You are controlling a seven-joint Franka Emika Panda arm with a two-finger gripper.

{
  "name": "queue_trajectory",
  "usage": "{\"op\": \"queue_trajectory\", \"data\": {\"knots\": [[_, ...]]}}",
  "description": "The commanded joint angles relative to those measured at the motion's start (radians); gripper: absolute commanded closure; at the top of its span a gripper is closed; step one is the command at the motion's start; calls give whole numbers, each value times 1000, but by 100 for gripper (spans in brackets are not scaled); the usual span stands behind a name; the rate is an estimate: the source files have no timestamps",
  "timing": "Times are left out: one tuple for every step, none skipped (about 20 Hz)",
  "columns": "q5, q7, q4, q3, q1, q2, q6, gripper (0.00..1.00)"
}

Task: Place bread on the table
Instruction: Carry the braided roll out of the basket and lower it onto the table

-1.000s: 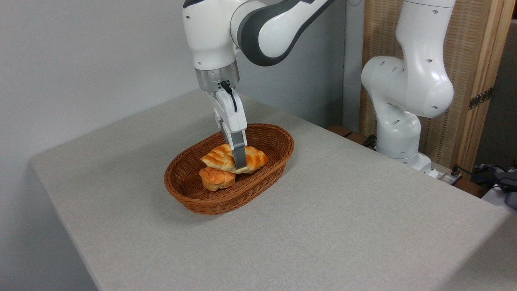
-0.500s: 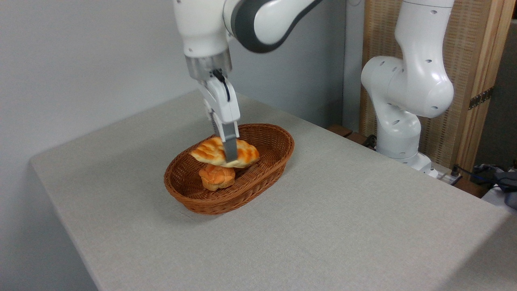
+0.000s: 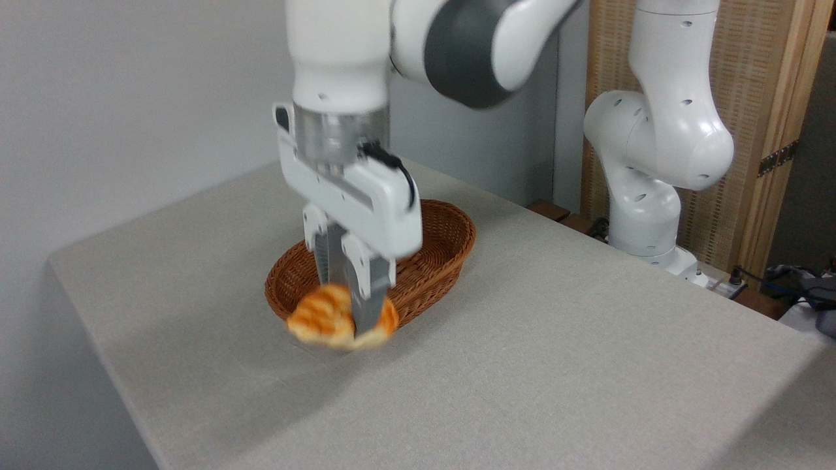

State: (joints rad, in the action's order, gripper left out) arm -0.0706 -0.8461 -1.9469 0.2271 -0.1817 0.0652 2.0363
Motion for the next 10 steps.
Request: {"op": "queue_trajectory", "data": {"knots": [[-11, -30, 31, 35, -7, -83, 44, 53], [-5, -28, 31, 26, -12, -109, 53, 54], [27, -25, 31, 18, -16, -129, 55, 54], [60, -19, 31, -12, -18, -154, 56, 54], [77, -13, 31, -44, -18, -180, 56, 52], [83, -5, 31, -58, -18, -197, 58, 48], [83, 5, 31, -67, -18, -208, 61, 40], [83, 18, 29, -80, -18, -212, 64, 16], [86, 31, 29, -81, -18, -214, 64, 1], [86, 42, 31, -83, -18, -214, 65, 0]]}}
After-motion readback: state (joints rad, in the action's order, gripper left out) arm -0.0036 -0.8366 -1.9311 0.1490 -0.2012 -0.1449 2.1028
